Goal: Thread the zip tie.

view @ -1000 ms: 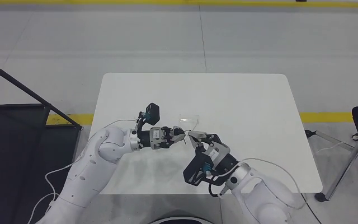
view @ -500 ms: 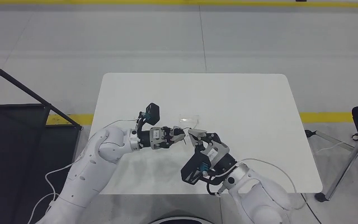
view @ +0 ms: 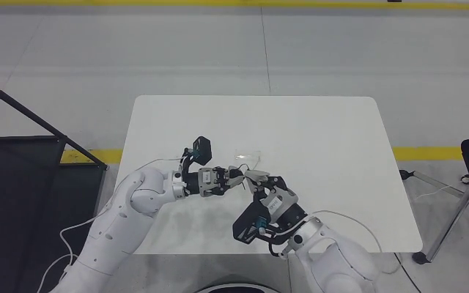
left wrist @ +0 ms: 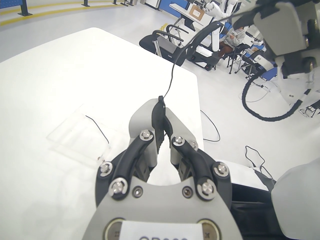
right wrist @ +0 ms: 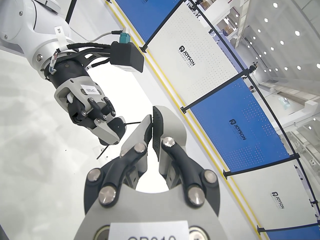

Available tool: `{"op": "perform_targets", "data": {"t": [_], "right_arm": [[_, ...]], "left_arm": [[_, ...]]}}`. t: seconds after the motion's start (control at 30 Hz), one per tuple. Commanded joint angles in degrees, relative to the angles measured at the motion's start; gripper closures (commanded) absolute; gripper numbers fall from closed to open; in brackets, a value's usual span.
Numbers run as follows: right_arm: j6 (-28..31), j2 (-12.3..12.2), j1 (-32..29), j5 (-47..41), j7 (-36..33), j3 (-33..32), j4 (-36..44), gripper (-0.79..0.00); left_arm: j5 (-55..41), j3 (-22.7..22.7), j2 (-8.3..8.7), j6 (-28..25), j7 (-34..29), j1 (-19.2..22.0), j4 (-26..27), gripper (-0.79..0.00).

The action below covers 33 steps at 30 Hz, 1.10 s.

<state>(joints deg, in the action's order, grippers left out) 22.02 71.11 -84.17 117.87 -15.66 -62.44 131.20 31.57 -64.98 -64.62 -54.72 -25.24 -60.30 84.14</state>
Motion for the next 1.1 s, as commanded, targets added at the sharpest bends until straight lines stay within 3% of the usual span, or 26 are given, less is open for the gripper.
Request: {"op": "perform_targets", "data": {"t": [0.0, 1.07], "right_arm": [[0.36, -0.03, -0.05, -0.02, 0.06, -0.11, 0.02, 0.0], [11.44, -0.47, 2.48, 0.32, -1.96, 1.07, -0.78, 0.0]], "left_arm": [[0.09, -0.02, 0.04, 0.43, 0.45, 0.01, -0.09, 0.0], [0.64, 0.77, 0.38, 4.08, 3.16, 0.24, 0.01, 0.0]]}}
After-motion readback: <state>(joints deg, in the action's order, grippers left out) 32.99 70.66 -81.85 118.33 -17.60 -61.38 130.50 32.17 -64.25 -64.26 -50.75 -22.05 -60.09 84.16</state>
